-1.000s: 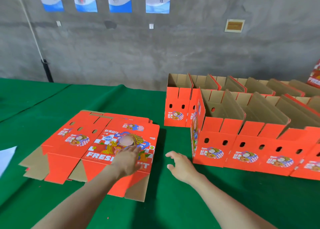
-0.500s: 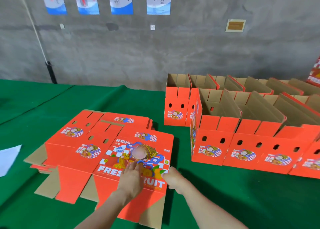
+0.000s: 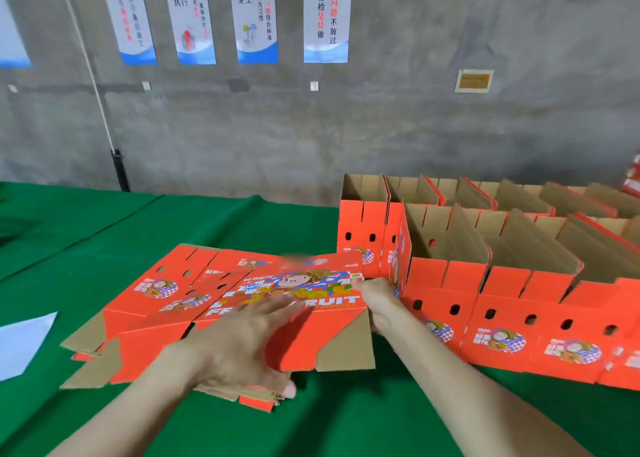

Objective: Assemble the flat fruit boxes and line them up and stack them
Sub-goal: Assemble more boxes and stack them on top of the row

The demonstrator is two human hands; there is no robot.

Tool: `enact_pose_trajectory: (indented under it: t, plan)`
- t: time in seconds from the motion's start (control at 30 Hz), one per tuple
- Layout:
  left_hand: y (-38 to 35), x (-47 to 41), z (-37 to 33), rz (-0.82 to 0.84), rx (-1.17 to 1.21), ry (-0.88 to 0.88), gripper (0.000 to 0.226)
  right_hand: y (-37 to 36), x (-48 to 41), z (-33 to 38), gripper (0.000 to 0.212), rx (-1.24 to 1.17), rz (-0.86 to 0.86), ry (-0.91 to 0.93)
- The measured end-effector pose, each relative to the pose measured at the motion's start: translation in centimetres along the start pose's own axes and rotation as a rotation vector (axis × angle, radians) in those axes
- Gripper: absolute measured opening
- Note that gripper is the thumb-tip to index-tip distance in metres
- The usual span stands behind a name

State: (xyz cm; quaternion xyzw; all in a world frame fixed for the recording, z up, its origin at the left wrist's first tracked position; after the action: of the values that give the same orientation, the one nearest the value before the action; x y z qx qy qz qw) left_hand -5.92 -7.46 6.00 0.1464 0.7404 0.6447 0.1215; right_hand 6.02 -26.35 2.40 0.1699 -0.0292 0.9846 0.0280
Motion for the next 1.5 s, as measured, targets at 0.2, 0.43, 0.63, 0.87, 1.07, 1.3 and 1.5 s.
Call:
enact_pose_trajectory:
  t: [0.2, 0.43, 0.63, 0.87, 1.07, 1.3, 1.5]
  plan:
    - [5.8, -2.5, -6.4, -0.320, -0.513, -0.064, 0.037, 4.3, 1.5, 0.4, 0.009, 0.285, 0.046, -0.007]
    - [10.2, -5.7, -11.3, -0.316, -0.555, -0.134, 0.024, 12.0, 1.7, 0.9, 0.027, 0.425, -0.196, 0.328]
    - [11.7, -8.4, -17.5, -0.310, -0.441, -0.279, 0.007, 16.8, 4.9, 1.3, 0.024, 0.194, 0.013, 0.495]
    - [14.5, -10.1, -21.0, -0.822, 0.023, -0.362, 0.037, 26.6, 5.6, 1.5, 0.033, -0.241, -0.161, 0.473]
    - [11.9, -13.4, -16.4, -0.637, -0.124, -0.033, 0.059, 35.7, 5.5, 0.0, 0.038, -0.237, -0.237, 0.419]
    - [8.7, -15.0, -18.7, -0.442, 0.013, -0.150, 0.018, 40.5, 5.6, 0.1, 0.042, -0.081, -0.410, 0.442]
    - [6.5, -15.7, -20.3, -0.464, 0.014, -0.118, 0.020, 38.0, 9.2, 3.8, 0.031, 0.378, -0.779, 0.915]
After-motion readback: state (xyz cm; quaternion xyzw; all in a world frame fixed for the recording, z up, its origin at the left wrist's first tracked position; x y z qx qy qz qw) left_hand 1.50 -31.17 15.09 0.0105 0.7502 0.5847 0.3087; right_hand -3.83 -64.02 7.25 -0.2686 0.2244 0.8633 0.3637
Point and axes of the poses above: each hand's wrist, its own x-axis away from the middle knuckle, its own y-axis out of the back of the hand, z = x × y, the point moved 4 cm from there along -x, towards the middle knuckle, and after that the axes turned 4 degrees about -z, right-handed, at the moved point
